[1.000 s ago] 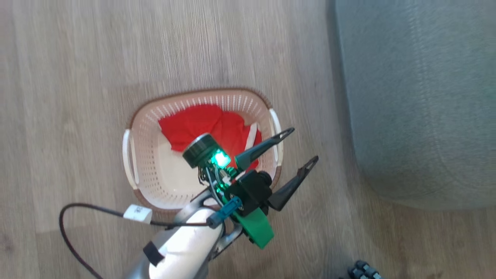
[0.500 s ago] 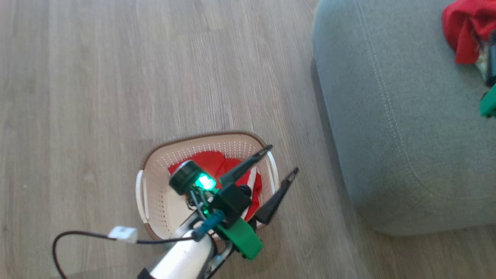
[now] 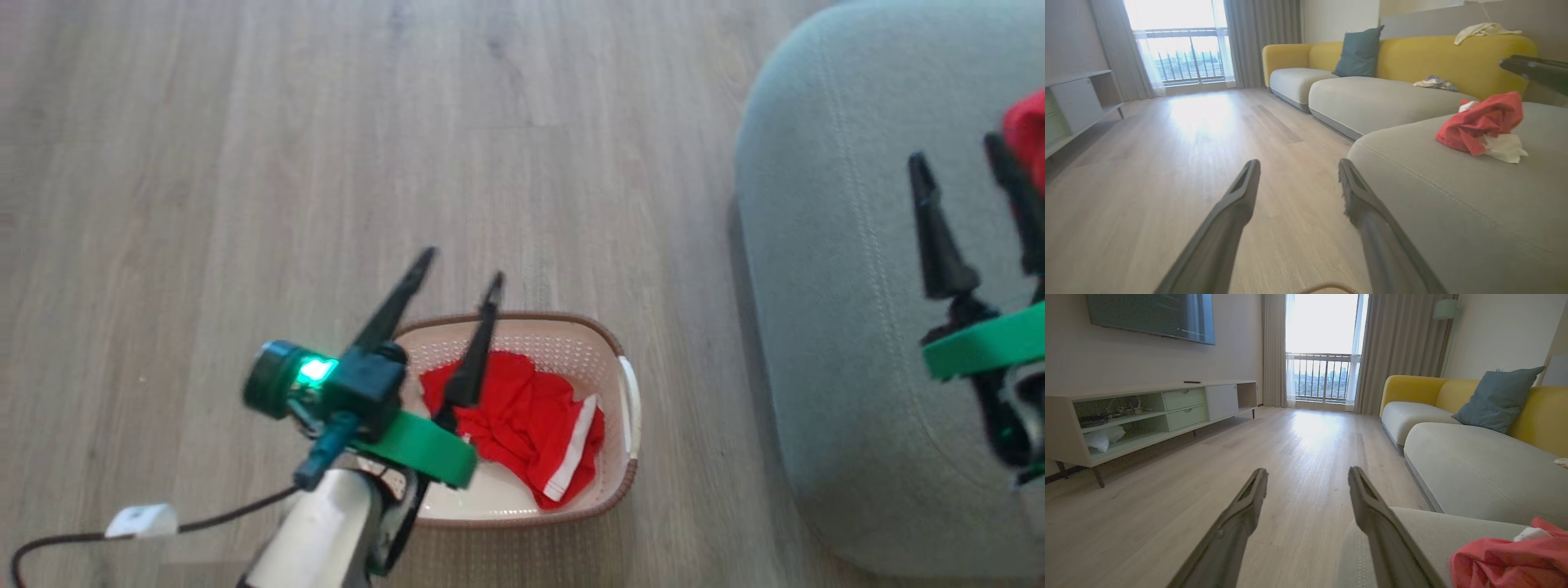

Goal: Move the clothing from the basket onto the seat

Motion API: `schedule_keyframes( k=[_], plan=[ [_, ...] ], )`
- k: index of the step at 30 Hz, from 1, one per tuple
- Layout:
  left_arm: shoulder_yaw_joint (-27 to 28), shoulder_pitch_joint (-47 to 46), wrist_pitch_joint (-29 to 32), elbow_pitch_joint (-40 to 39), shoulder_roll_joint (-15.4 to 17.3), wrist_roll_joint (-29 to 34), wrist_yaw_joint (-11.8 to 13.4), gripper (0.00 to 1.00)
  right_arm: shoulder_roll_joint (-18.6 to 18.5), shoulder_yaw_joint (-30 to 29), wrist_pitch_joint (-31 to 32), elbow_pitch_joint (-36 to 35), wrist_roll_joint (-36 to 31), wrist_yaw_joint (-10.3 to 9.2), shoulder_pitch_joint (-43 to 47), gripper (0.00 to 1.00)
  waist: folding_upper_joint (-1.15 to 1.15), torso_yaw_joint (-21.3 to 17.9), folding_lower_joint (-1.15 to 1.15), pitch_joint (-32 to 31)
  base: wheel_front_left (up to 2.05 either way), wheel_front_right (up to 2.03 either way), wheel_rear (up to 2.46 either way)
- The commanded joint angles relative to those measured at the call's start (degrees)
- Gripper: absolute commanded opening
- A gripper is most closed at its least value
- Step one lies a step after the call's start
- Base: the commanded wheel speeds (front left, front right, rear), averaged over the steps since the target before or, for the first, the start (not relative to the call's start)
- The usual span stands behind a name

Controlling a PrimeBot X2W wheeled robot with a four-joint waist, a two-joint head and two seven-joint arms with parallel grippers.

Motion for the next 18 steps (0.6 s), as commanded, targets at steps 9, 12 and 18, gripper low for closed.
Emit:
schedule_keyframes(
  k=[9, 12, 18],
  plan=[
    [8.3, 1.6, -0.3, -3.4, -0.2, -1.2, 4.9, 1.00, 5.2, 2.4, -0.4, -4.4, -1.8, -0.01, 5.3, 1.00, 0.00, 5.3, 0.01, -2.4, 0.00, 0.00, 0.00],
    [9.0, 2.2, -0.3, -3.3, -0.2, -1.8, 5.8, 1.00, 6.6, 2.4, -0.4, -3.9, -2.2, -0.01, 6.4, 1.00, 0.00, 5.9, 0.01, -2.7, 0.00, 0.00, 0.00],
    [9.3, 4.2, -0.3, -1.2, -0.2, -2.0, 6.8, 1.00, 10.4, 0.8, -0.4, -1.2, -4.6, -0.01, 10.0, 1.00, 0.00, 7.1, 0.01, -3.4, 0.00, 0.00, 0.00]
  ],
)
